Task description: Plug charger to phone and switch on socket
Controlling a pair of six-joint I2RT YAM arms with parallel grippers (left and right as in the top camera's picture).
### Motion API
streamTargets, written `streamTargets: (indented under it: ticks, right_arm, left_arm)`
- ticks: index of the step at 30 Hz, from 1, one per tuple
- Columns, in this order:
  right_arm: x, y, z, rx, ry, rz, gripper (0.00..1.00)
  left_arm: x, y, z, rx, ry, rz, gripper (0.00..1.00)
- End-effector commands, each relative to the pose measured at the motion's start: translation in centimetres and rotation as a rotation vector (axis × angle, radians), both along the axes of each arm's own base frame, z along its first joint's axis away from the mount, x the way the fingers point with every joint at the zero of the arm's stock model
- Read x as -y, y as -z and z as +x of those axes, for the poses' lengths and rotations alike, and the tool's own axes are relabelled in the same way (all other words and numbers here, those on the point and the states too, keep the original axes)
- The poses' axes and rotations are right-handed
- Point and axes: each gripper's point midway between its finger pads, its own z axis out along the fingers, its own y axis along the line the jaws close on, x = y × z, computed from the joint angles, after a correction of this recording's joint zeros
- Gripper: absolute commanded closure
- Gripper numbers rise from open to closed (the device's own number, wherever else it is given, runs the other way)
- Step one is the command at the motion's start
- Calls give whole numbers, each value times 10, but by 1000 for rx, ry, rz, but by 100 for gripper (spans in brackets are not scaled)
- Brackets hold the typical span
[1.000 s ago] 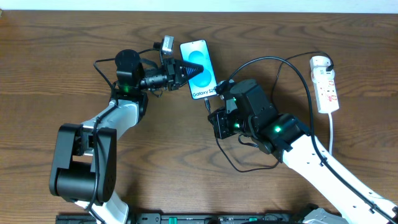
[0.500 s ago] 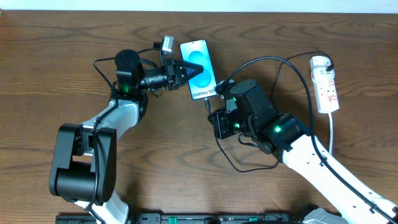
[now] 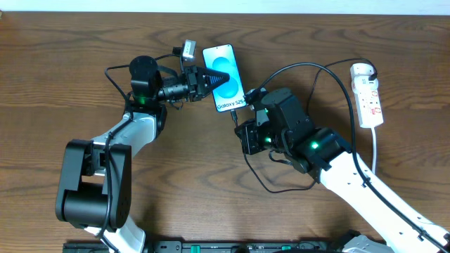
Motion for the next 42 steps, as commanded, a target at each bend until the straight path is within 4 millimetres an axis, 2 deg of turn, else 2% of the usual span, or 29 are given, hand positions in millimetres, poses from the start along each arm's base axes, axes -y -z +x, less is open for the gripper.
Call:
streamTargets:
  ticks: [1,11,23,30,34,39,41,42]
  right_arm:
    - [1,-5,10,22,27,11,99]
    - [4,-14,27,104,77,8,99]
    - [-12,-22,51,186,84,68,99]
    - [-3,-39,68,247,115,95,99]
    - [0,-35,69,244,110,79,99]
    - [-3,-58,71,300,99,114,99]
    - [-3,-58,70,298,97,112,99]
    - [-3,-52,70,284,96,101,95]
  left_arm:
    - [3,-15,-4,64,33,-4,93]
    - [4,-15,-12,64,79,-5,92]
    - [5,-15,-18,64,116,-7,93]
    - [6,-15,-26,75,160,-7,93]
    - [6,-15,-30,127,187,0,93]
    - [6,-15,-31,131,188,0,93]
    - [6,-15,-31,131,189,0,93]
    - [6,-15,-31,132,189,0,93]
